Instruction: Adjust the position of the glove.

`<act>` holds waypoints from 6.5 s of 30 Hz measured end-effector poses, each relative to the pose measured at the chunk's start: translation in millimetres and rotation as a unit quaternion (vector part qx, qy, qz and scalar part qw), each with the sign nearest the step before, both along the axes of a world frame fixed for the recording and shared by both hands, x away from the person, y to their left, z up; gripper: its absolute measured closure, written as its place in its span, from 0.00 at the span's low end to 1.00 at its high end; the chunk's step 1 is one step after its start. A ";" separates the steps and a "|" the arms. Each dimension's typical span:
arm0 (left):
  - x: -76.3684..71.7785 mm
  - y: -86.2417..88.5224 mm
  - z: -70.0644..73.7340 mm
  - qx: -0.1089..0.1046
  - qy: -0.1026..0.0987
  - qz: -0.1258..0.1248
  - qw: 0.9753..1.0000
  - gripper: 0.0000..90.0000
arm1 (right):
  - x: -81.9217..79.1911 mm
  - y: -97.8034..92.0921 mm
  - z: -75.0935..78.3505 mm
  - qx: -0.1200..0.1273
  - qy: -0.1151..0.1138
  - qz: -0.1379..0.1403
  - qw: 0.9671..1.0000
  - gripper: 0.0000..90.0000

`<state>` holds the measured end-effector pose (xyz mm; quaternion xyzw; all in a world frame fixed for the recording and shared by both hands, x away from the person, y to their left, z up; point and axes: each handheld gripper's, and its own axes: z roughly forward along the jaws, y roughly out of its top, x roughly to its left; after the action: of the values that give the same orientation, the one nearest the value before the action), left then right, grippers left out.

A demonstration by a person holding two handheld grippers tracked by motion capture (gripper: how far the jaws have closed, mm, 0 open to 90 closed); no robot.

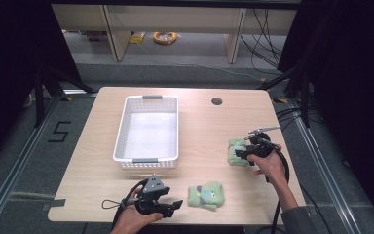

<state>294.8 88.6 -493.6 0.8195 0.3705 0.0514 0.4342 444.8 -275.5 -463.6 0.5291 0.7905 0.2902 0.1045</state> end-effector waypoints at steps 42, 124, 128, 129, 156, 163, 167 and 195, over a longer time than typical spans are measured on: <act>0.4 2.7 0.6 -0.014 -0.004 -0.001 1.000 0.39 | 26.8 7.2 -19.4 -0.041 0.025 0.040 0.998 0.90; 30.9 -42.1 1.7 -0.040 0.008 -0.044 0.998 0.73 | -100.8 98.5 12.5 -0.016 -0.015 0.402 0.916 0.90; 29.5 -42.0 -0.6 -0.057 0.019 -0.034 0.998 0.92 | -100.3 98.2 12.0 -0.018 -0.010 0.409 0.912 0.90; 29.3 -40.2 0.4 -0.053 0.024 -0.043 0.997 0.94 | -100.1 99.4 11.3 -0.017 -0.010 0.409 0.912 0.90; 16.7 -37.2 -5.5 -0.058 0.039 -0.026 0.997 0.96 | -90.7 73.0 18.4 -0.005 -0.007 0.293 0.956 0.64; 16.0 -38.1 -5.7 -0.058 0.037 -0.024 0.997 0.96 | -116.2 54.6 12.8 0.020 -0.014 0.231 0.973 0.65; 15.9 -37.7 -5.6 -0.055 0.034 -0.026 0.998 0.95 | -115.1 56.6 3.2 0.016 -0.007 0.227 0.974 0.66; 20.5 -30.6 -6.0 -0.070 0.071 0.002 0.995 0.60 | -104.0 51.2 1.2 0.046 0.007 0.180 0.983 0.63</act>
<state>315.3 57.9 -499.7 0.7880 0.4046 -0.0318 0.4629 340.8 -224.3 -462.5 0.3845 0.8592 0.3368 0.0203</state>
